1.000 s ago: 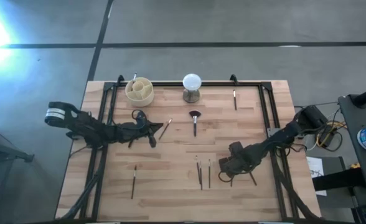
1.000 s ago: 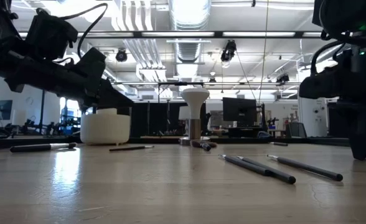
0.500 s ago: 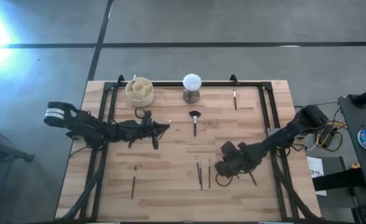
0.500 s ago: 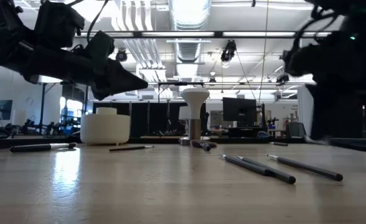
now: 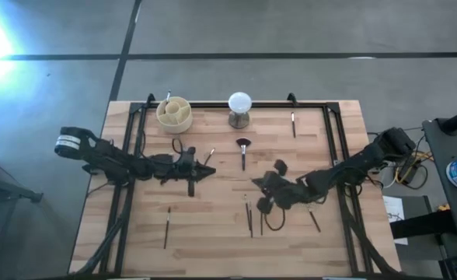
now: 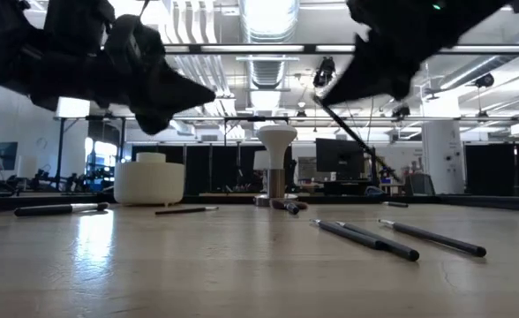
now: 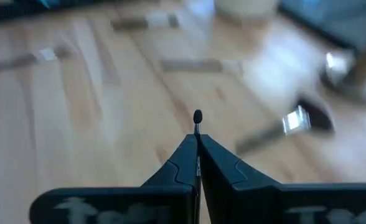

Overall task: Put items in baskets/containers
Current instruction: Put the eyeshadow brush into the organizer

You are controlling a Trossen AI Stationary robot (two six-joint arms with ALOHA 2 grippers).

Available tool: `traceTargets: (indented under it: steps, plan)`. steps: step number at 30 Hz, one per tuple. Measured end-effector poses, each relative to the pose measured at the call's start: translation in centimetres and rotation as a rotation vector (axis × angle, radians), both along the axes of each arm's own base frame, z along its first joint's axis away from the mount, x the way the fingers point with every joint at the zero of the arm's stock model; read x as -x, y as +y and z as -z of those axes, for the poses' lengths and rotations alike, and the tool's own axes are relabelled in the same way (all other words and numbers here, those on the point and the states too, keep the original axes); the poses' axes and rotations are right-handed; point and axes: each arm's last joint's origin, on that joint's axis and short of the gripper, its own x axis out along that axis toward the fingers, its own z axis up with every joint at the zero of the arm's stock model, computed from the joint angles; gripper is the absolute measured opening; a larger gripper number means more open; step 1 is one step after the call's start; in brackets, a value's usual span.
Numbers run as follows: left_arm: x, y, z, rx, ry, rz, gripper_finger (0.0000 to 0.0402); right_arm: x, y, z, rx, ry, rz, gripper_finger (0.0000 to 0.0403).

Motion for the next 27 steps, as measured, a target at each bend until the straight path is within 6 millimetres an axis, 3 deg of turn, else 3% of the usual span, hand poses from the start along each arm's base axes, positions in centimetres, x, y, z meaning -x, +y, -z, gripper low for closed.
traceTargets:
  steps: [10,19,27]
  plan:
    - [-2.1,-2.1,-3.7,-0.084,-0.134,0.055,0.0095,-2.4,-1.5,-3.8,0.091,-0.373,-0.151,0.0008]
    - [-3.3,-2.5,-6.1,-0.108,-0.222,0.141,0.0101,-2.6,-1.2,-5.8,0.112,-0.559,-0.261,0.0008]
    - [-4.9,-2.8,-6.8,-0.124,-0.236,0.138,0.0101,-2.5,-1.2,-6.6,0.134,-0.633,-0.319,0.0008]
